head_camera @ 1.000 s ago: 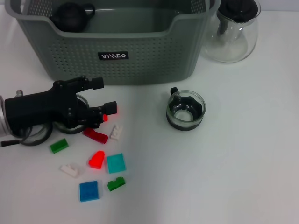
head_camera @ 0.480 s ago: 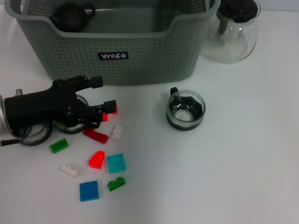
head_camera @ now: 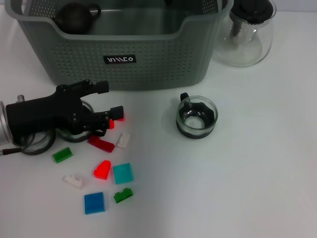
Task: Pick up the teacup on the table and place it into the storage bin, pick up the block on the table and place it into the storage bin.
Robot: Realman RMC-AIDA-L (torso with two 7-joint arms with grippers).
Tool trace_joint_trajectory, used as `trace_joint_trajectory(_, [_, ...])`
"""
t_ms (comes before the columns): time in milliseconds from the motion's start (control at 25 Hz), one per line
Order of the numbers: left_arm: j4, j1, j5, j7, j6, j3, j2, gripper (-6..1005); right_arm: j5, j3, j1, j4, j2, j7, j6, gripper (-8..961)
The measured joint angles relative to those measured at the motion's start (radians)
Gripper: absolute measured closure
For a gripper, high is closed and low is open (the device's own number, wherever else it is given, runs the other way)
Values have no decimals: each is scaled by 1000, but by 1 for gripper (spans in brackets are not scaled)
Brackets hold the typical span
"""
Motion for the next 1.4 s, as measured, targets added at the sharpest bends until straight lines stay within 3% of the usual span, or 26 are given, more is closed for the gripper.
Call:
trace_joint_trajectory(1200, [0, -2, 0, 2, -5, 0, 2, 121, -6, -39, -15, -5, 2, 18, -48, 837])
trace_joint_trajectory(1400, [0, -2, 0, 2, -5, 0, 2, 121, -7, -39, -15, -8, 1, 23, -53, 752])
